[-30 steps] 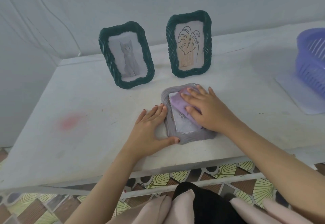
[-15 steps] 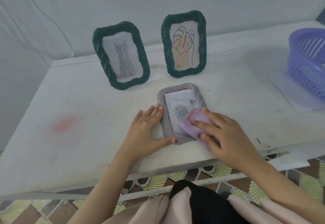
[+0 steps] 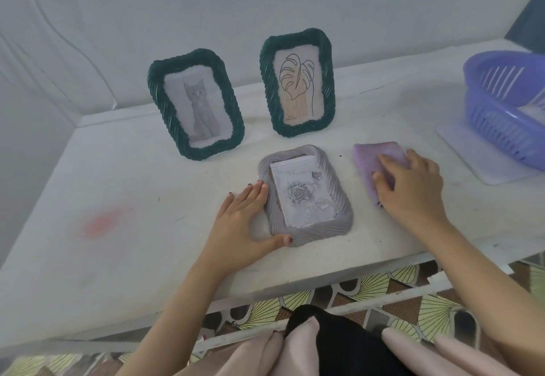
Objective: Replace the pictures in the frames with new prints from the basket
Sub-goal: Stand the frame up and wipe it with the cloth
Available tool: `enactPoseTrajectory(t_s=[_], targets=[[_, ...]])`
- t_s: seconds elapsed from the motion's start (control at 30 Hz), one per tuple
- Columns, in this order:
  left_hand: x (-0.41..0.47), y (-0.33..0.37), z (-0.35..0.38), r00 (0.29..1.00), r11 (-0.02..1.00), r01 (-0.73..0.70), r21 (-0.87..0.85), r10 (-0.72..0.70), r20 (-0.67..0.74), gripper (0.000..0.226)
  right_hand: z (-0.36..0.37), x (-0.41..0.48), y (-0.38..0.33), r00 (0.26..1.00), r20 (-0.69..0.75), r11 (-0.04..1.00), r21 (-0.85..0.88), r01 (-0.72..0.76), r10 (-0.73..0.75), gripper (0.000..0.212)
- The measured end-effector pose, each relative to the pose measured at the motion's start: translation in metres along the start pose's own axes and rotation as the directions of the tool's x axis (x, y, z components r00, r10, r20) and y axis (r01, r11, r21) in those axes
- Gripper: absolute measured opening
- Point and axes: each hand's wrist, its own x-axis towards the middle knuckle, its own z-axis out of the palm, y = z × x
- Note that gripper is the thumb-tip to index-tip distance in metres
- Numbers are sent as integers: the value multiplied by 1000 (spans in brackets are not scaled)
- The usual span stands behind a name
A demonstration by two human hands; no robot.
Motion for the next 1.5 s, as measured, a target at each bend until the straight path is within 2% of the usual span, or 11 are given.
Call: enactPoseTrajectory(t_s=[0.1,0.2,0.3,0.43,0.57,0.77,0.83,0.9,1.13,1.3,1.5], targets=[[2,3,-3,997,982,54,-179,-62,-36,90,-1,-9,-14,978,-54,977,-85,197,-202,48],[6,10,-5,985,960,111,-256,-140,-101,66,-1,-22,-38,953,22,953,-29,302,-302,47],[9,19,-4,980,936,132,-325,-173,-101,54,7,-31,-55,960,86,958,136,254,-267,53],[12,23,-3,972,808,138,-573,-222,-78,48,9,-31,-60,978,23,875,451,176,-209,60],[13,30,-8,950,613,109,-782,-295,-99,41,-4,-31,-61,976,179,598,799,-71,-123,68],[18,37,-19,928,308,99,-946,-371,-24,40,-19,-30,-57,930,337,152,937,-316,-145,69],[24,41,-21,919,232,137,-963,-392,36,44,-22,-29,-53,938,309,72,951,-301,-156,73],[31,46,-24,924,187,150,-971,-375,71,51,-28,-28,-48,947,269,61,963,-263,-176,77],[52,70,-27,978,271,12,-963,-204,-46,73,-57,-9,-19,952,210,129,974,-184,-224,64],[71,93,-25,998,364,-51,-930,-23,-64,83,-72,18,2,955,204,-41,975,-218,-215,48],[106,116,-22,991,459,-112,-881,111,-67,81,-90,52,27,963,141,-52,986,-157,-230,39]])
